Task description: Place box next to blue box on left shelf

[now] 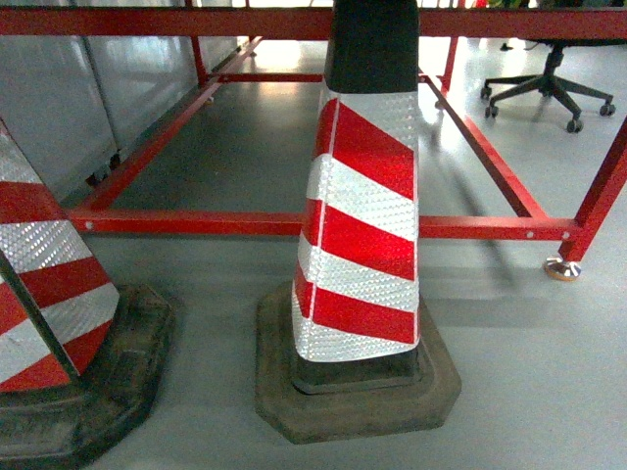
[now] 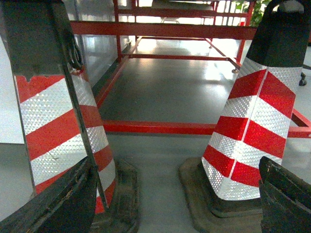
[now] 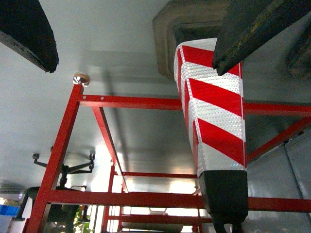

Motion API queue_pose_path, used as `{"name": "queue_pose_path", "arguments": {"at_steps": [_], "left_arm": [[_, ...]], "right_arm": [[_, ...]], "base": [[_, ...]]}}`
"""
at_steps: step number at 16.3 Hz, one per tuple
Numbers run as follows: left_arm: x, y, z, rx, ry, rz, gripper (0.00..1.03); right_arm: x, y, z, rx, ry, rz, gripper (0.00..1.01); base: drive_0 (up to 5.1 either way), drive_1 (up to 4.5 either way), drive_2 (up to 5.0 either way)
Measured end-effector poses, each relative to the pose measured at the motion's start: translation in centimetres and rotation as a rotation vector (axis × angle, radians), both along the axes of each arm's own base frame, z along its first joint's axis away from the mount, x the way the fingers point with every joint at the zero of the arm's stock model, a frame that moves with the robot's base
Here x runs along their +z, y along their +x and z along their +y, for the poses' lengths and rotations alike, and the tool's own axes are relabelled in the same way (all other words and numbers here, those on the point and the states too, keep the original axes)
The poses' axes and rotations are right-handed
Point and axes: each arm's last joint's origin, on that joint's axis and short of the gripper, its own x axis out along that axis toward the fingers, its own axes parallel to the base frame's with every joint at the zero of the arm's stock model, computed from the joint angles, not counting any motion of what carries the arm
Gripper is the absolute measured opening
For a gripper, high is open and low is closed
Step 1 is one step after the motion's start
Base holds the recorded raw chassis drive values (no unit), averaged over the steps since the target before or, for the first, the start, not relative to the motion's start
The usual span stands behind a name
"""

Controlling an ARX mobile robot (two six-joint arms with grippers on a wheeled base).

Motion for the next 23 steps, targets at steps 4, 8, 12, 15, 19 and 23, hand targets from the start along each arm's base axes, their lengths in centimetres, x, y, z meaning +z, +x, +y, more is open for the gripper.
{"name": "queue_pose_path", "arguments": {"at_steps": [4,8,12,15,19,23], "left_arm": [[0.00,0.00,0.00,0.000,0.000,0.000,0.98],[0.00,0.00,0.00,0.000,0.000,0.000,0.98],[0.00,0.00,0.00,0.000,0.000,0.000,0.98],[-0.01,0.00,0.00,0.000,0.000,0.002,0.98],[-0.01,0.00,0.00,-0.002,0.000,0.002,0.98],[0.00,0.00,-0.01,-0.004,0.003,0.000,0.98]], "right_arm": [[0.00,0.00,0.00,0.000,0.000,0.000,0.98],[0.00,0.00,0.00,0.000,0.000,0.000,0.98],[0.00,0.00,0.00,0.000,0.000,0.000,0.98],[-0.01,0.00,0.00,0.000,0.000,0.002,0.98],[-0.03,0.00,0.00,-0.001,0.000,0.003,0.98],[-0.01,0.00,0.00,-0.002,0.001,0.001,0.98]], "base": [[0.0,0.00,0.0],[0.0,0.00,0.0],[0.0,0.00,0.0],[0.0,0.00,0.0],[0.0,0.00,0.0],[0.0,0.00,0.0]]}}
